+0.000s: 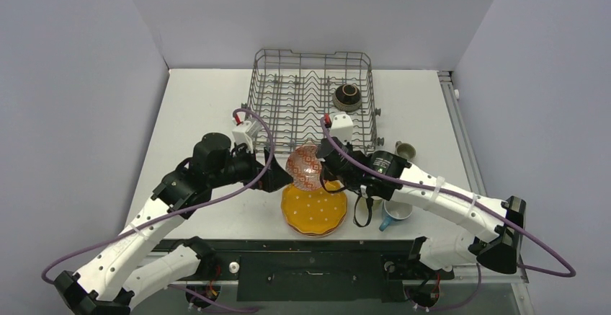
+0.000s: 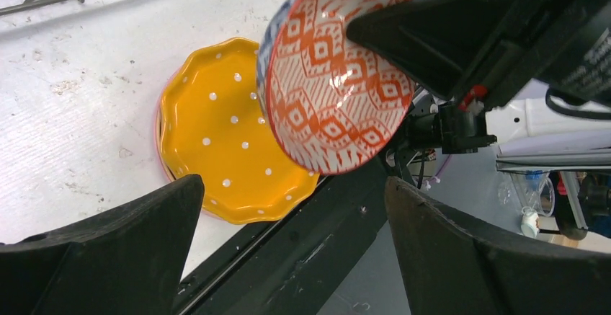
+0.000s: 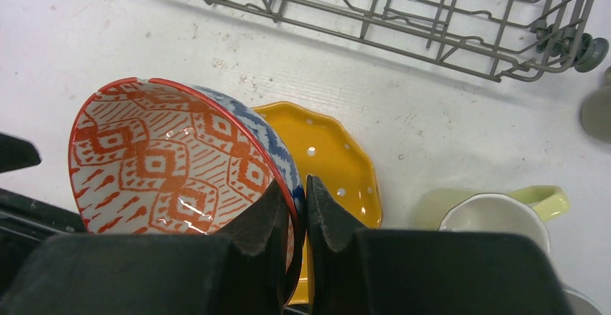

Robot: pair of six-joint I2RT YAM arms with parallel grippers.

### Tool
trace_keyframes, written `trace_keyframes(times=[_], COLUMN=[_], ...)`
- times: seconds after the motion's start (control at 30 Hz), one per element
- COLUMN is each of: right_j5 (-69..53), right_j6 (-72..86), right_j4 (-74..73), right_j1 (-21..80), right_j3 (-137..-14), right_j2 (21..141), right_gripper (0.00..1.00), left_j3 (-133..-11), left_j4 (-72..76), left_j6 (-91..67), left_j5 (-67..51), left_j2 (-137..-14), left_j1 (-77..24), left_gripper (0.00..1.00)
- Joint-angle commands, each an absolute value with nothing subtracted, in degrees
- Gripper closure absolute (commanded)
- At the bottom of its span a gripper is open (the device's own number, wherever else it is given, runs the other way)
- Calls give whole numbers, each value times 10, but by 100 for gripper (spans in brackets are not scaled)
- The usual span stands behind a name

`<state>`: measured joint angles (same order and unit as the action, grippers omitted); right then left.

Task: Load the mixed dishes into the dish rack
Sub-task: Turn the bowl upside down on the dish rack.

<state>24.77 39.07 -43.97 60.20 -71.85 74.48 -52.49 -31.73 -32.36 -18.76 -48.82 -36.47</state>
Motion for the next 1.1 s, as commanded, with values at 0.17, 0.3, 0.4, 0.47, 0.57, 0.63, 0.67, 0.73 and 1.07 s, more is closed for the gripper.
trace_keyframes(times=[0.17,0.3,0.4,0.47,0.57,0.63,0.67,0.73,1.07], right_j5=[313,329,344,347,352,361,364,369,382], right_j6=[448,461,470,476,482,487,490,494,499], right_j4=[-441,-453,-459,-459,-462,-467,-468,-471,-485], right_j1=[674,695,709,714,720,725,727,729,739], right_j3=[-734,-741,-744,-745,-749,-751,-753,-753,-769], right_j2=[707,707,705,705,708,711,711,710,718], right_gripper=[100,100,100,100,100,100,100,100,100], left_j3=[-559,-562,-567,-572,-580,-585,-586,-588,-586], left_j4=[-288,-294,-305,-316,-325,-337,-342,-348,-352], left_j6=[-352,-360,-364,-367,-373,-375,-376,-377,-374], left_j5=[-110,-74,-29,-9,26,53,71,86,87], left_j2=[-504,-512,-521,-524,-532,-536,-536,-534,-546], left_j1=[-403,-430,-457,-472,-495,-513,-523,-532,-540], left_gripper=[18,23,28,34,40,45,49,54,86])
